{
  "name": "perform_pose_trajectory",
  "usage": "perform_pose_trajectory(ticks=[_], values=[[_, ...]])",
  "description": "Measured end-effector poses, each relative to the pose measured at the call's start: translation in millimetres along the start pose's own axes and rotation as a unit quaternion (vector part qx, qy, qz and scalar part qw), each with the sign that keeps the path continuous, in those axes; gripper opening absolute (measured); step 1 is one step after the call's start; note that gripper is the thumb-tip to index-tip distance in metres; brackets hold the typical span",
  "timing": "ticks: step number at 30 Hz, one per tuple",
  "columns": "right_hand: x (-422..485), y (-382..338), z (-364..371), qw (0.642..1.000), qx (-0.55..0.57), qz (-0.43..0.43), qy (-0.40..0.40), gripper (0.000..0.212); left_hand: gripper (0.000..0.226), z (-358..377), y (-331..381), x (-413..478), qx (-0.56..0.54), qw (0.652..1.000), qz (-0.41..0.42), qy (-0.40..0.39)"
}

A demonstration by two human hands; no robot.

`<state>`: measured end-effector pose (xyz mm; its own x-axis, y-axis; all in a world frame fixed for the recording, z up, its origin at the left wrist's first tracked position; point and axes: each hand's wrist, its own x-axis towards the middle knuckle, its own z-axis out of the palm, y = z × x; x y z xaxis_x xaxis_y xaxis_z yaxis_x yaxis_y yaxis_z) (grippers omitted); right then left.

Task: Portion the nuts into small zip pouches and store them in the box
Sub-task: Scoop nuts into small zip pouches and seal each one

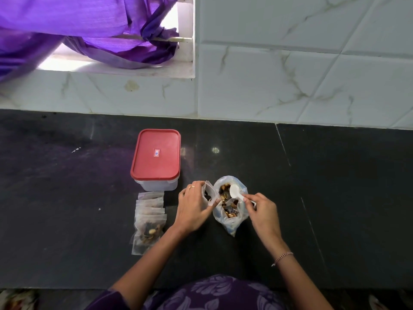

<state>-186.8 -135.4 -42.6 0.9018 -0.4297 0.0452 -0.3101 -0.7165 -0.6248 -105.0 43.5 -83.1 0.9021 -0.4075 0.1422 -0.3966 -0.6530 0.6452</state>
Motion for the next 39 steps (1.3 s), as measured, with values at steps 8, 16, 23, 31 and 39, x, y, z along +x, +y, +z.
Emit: perform_pose_trajectory(ticks=[8, 16, 23, 31, 39], values=[[15.4, -5.2, 23.0, 0.973, -0.197, -0.1, -0.066, 0.027, 0.054, 0.5, 2.0, -7.9, 0.003, 1.0, -0.013, -0.019], [23.8, -10.6, 25.5, 0.967, -0.216, -0.096, -0.096, 0.028, 0.053, 1.5, 2.4, -13.3, 0.028, 0.995, -0.034, -0.088], [24.6, -14.2, 25.3, 0.976, -0.125, 0.056, -0.169, 0.026, 0.045, 8.9, 2.4, -14.1, -0.06, 0.988, -0.057, -0.129], [20.7, -1.3, 28.4, 0.93, 0.183, 0.273, -0.163, 0.025, 0.039, 11.6, 0.2, -14.7, -0.148, 0.975, -0.086, -0.141], [15.8, 0.2, 22.7, 0.895, 0.273, 0.322, -0.146, 0.021, 0.045, 10.2, -5.6, -12.7, -0.13, 0.979, -0.074, -0.138]])
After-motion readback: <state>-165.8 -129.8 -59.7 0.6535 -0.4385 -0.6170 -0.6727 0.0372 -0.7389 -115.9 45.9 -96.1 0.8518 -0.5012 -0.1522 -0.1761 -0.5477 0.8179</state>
